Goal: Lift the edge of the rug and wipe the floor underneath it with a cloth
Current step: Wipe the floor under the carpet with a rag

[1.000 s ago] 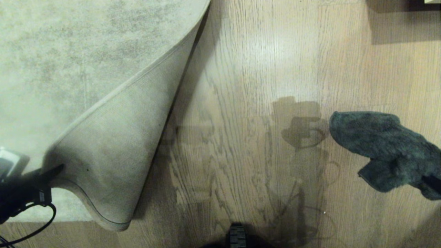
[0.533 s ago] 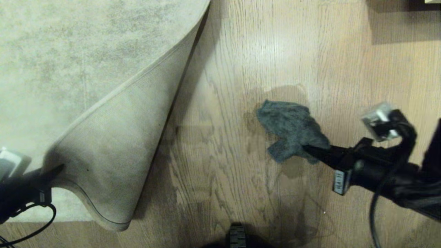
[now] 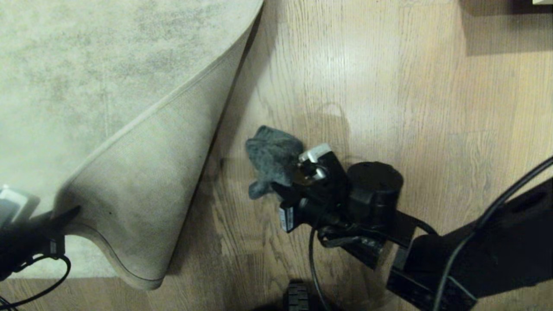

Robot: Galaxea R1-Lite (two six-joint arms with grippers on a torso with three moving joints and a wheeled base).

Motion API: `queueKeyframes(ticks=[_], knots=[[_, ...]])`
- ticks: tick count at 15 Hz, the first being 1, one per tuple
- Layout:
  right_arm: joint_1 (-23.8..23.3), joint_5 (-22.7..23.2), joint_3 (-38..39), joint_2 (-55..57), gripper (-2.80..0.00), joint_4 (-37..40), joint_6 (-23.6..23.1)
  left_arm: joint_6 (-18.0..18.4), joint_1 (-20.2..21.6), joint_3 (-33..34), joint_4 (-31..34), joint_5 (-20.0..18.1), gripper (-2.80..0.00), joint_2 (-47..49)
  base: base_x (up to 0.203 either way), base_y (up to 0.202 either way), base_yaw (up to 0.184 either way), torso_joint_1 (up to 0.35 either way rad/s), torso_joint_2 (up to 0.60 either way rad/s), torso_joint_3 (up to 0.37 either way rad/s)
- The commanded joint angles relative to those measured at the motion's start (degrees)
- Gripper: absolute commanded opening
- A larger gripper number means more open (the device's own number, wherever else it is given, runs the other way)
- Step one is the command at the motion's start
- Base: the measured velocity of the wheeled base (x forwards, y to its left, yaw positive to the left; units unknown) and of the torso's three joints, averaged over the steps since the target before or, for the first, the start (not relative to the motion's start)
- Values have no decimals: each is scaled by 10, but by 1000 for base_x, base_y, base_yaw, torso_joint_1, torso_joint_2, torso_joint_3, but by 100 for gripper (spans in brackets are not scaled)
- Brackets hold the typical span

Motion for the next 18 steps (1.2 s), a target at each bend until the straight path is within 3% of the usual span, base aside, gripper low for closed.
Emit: queueKeyframes(ticks=[1,7,12,18], knots=[[28,-9,-75,105,-280,-11,7,2,0,0,-5,-2,-280,-1,0,0,0,0,0,0],[50,-29,-222,205,-280,-21,21,1,-1,0,-5,-2,-280,-3,0,0,0,0,0,0],[-19,-40,-270,224,-280,-15,14,1,0,0,-5,-2,-280,-2,0,0,0,0,0,0],[-83,-40,-400,235,-280,26,6,1,-1,6,-4,-2,-280,-1,0,0,0,0,0,0]])
